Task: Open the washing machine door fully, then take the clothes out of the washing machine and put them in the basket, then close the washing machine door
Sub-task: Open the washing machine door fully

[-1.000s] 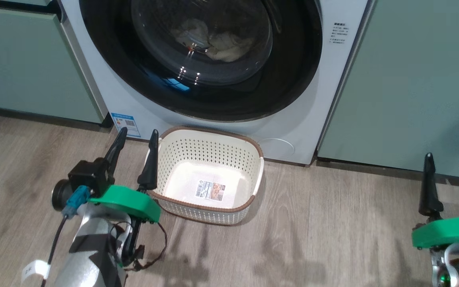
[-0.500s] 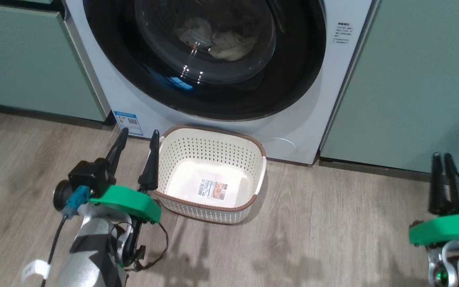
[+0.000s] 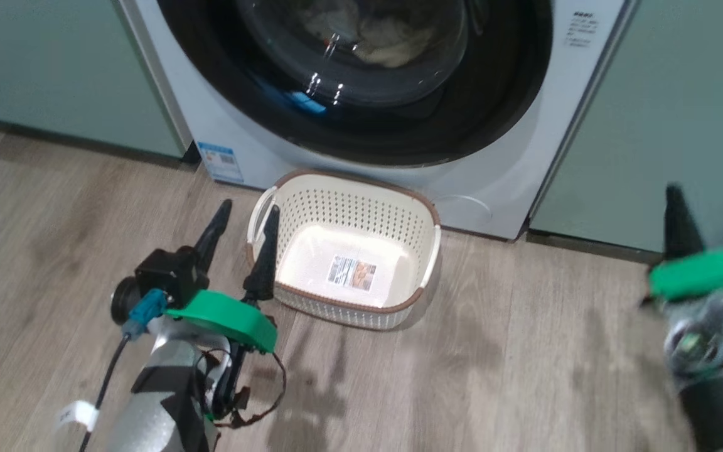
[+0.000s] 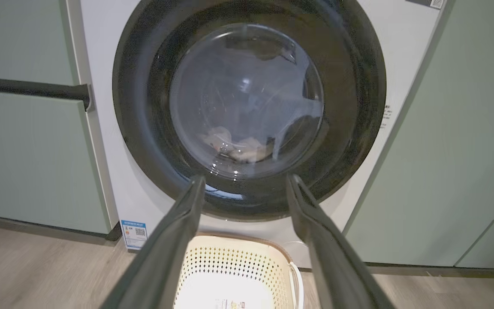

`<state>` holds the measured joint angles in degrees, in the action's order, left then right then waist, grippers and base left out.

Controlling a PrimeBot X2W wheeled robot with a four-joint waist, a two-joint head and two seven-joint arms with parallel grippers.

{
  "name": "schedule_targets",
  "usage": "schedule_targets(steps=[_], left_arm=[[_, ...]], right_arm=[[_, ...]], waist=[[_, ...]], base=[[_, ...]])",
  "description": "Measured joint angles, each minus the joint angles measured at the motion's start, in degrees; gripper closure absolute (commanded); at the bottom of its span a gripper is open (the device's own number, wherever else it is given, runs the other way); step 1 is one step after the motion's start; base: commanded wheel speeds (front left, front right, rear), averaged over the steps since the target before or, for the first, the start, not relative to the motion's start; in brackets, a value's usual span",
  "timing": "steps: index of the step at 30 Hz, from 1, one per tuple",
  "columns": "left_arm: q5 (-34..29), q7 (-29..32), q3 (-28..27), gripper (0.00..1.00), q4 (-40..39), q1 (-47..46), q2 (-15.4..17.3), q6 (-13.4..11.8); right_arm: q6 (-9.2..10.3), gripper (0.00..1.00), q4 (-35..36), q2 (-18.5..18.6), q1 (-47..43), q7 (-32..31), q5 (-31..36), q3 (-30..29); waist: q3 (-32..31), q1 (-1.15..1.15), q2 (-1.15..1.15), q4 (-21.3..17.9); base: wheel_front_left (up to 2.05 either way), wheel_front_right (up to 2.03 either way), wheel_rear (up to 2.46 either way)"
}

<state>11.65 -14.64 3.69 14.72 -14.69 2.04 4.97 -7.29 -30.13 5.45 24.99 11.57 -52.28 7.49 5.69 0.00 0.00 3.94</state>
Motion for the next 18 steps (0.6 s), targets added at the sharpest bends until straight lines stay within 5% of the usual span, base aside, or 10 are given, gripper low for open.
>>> schedule_targets(steps=[7,18], left_arm=[[0.6,0.0,2.0,0.0,0.1,-1.1,0.0,-0.6],[1.6,0.0,3.3,0.0,-0.8,-3.4,0.0,-1.6]], right_arm=[[0.0,1.0,-2.1,7.0,11.9,-9.7,-17.2,2.9],[0.0,1.0,-10.4,11.4,28.5,-22.4,-25.7,5.8]], waist=[[3.0,0.01,0.0,1.5],[8.6,0.01,0.0,3.1]], base=[[0.0,0.0,0.0],[0.0,0.0,0.0]])
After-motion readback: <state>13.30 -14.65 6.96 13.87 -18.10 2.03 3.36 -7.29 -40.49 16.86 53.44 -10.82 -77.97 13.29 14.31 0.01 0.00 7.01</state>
